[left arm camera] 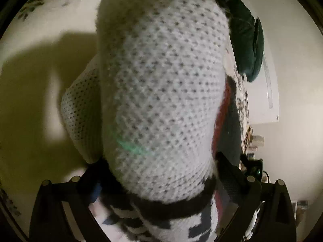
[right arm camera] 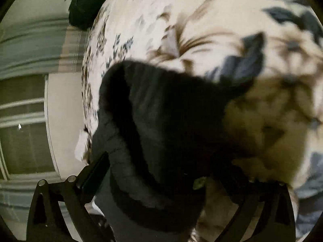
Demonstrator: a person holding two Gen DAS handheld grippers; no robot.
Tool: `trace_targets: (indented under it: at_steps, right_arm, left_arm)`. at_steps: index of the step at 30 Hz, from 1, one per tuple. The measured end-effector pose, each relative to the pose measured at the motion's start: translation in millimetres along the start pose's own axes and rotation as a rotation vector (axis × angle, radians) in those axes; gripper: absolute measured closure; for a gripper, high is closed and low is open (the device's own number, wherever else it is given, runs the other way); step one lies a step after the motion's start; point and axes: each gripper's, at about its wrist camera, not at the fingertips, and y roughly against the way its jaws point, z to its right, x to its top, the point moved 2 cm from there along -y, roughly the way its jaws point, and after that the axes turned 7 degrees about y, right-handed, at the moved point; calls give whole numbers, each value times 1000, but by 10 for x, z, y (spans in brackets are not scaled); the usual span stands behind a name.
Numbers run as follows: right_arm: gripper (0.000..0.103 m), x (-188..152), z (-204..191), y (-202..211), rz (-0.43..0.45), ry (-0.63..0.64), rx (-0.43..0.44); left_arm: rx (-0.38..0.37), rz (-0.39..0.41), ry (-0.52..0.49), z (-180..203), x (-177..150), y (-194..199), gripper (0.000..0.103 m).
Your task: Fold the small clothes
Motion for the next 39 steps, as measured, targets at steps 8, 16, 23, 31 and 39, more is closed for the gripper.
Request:
trace_targets:
  at_steps: [8,16,23,31,39]
  right_arm:
    - [66,-211,-178,28,102,-7,-64]
    - [69,-2021,-133,579,259,-315,28]
    - [47,-3225,40,153,103,-591,46]
    - [42,-2819,-480,1018,96,-292,-251]
    - [36,-1353,-851,565,194,54,-284]
  left_arm:
    - [25,-19,-165,288,270,42,31]
    - [67,-337,-602,837,707,5,32]
    - [142,-501,-800,959,522,76,29]
    - [136,-260,-733,1056,567,706,28]
    - [173,-215,-740,1225,678,279,25]
